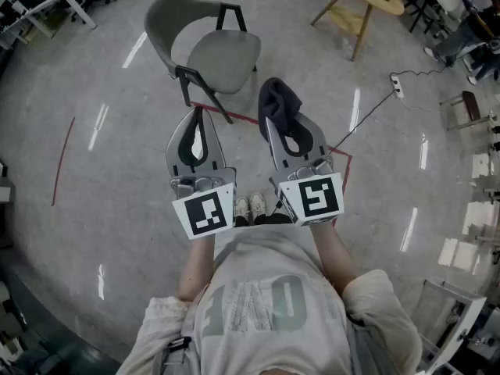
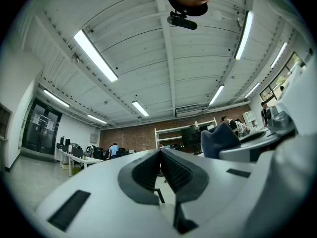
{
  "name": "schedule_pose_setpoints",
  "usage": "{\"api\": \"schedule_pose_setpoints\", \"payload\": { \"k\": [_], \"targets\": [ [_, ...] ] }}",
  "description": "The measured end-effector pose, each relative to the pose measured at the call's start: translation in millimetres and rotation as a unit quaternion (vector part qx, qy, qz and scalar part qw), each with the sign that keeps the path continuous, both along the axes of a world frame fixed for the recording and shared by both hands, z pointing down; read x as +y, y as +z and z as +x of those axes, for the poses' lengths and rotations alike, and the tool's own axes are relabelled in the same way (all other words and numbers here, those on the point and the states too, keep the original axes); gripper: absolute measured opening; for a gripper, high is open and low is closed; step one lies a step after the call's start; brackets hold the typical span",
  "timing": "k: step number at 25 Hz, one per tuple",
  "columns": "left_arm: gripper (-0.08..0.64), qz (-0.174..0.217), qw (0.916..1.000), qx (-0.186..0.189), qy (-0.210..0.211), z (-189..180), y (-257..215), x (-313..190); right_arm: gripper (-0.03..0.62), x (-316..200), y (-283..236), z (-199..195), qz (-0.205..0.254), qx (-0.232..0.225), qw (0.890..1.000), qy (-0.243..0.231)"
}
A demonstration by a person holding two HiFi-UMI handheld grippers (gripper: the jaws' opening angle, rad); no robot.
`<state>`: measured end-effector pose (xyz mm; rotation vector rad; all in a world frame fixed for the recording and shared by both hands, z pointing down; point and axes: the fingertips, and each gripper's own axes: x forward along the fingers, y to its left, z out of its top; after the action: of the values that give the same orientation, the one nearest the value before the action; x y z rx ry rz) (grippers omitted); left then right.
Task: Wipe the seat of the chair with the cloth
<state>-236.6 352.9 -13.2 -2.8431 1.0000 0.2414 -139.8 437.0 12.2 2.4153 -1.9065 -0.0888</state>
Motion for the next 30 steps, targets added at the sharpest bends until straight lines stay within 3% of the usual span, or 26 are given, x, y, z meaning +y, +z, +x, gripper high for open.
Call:
{"api": "schedule_pose_setpoints", "payload": {
  "k": [15, 21, 30],
  "targets": [
    [0.015, 0.006, 0.9986, -0.026, -0.046, 4.8, 13.3, -1.5, 0.057, 17.2, 17.0, 35.2, 0.002, -0.012, 1.0, -0.025],
    [0.015, -0.002, 0.9978, -0.034, -0.058, 17.4, 27.0, -0.4, 0.057, 30.1, 33.9, 64.2, -0.007, -0.033, 0.999, -0.018],
    [0.015, 0.012, 0.9978, -0.028, -0.058, 53.6, 34.8, -23.3, 0.057, 11.8, 43.2, 100.4, 0.004, -0.029, 0.999, -0.019]
  ]
}}
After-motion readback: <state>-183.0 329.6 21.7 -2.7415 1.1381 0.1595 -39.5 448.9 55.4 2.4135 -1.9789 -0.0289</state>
